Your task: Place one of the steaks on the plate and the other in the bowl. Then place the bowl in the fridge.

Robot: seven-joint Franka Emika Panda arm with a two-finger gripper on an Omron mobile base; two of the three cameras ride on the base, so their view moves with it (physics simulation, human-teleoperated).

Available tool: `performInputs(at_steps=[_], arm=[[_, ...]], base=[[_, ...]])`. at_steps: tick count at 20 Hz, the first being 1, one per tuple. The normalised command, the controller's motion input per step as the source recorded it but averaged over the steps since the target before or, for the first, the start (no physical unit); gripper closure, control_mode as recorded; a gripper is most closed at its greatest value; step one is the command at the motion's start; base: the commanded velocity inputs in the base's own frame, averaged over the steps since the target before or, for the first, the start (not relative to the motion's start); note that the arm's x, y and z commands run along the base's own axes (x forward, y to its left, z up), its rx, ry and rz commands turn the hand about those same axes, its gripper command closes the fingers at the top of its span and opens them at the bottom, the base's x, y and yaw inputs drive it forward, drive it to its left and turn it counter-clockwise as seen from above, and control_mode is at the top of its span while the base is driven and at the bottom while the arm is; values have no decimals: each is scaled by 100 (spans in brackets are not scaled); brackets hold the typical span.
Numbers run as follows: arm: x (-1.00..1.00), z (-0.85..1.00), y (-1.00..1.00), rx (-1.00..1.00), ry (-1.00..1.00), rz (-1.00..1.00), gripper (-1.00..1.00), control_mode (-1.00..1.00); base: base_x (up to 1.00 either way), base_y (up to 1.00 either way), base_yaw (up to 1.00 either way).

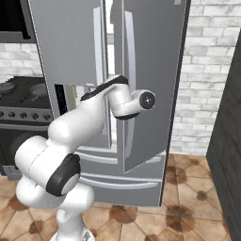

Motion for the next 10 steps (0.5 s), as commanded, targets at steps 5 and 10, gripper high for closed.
performInputs(at_steps=[5,10], arm=[[-13,0,0,0,0,0,100,-100],[-7,0,0,0,0,0,-100,-100]], base=[[0,0,0],[0,0,0]])
